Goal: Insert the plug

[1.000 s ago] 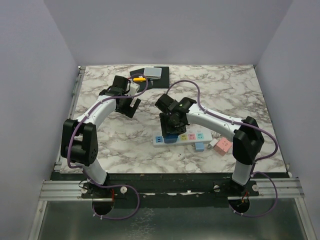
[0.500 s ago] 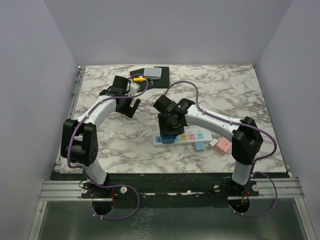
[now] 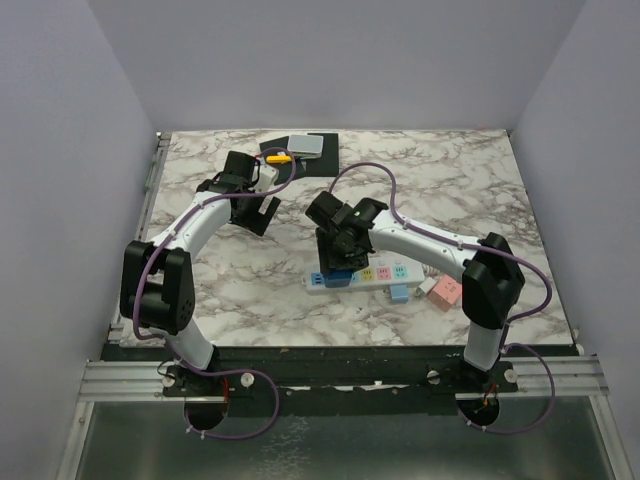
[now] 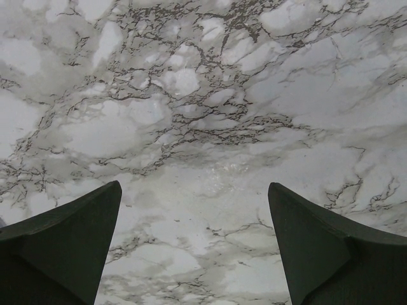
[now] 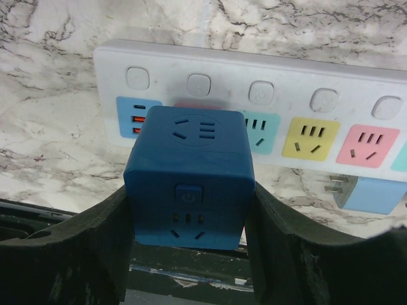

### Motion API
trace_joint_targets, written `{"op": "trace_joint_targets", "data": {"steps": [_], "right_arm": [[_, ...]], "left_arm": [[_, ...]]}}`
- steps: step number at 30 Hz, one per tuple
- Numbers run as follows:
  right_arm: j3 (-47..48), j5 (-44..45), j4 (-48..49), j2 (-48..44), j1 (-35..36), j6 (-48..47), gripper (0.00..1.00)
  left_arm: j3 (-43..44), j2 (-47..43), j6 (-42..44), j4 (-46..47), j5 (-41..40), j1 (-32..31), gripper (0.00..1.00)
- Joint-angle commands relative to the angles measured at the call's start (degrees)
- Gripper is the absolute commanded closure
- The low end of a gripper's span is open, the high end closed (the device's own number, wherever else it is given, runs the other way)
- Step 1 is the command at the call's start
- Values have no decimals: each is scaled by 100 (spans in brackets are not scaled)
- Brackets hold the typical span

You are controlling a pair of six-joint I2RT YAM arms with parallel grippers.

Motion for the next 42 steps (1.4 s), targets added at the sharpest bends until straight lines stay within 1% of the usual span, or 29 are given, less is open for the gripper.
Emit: {"op": "trace_joint_targets", "data": {"steps": [1,5,15,26,30,36,42], "right_arm": [[-126,425,-100,184,55,84,99],[-88,554,-202,223,88,109,99],[-165,311,-43,423,204,207,100],[-241,334,-96,642,214,192,99],[-419,300,-2,741,217,181,99],[-935,205,296,769,214,224,100],[-1124,204,388,878,209,212,100]], "left_arm": [[-85,-215,61,51,-119,41,1],[-84,-252,89,51,-127,55,1],[-84,-272,117,50,-117,70,1],[25,-279,119,49,-110,85,1],[26,-294,131,51,-118,93,1],[12,-310,166,48,-134,107,1],[30,-367,158,44,-114,124,1]]}}
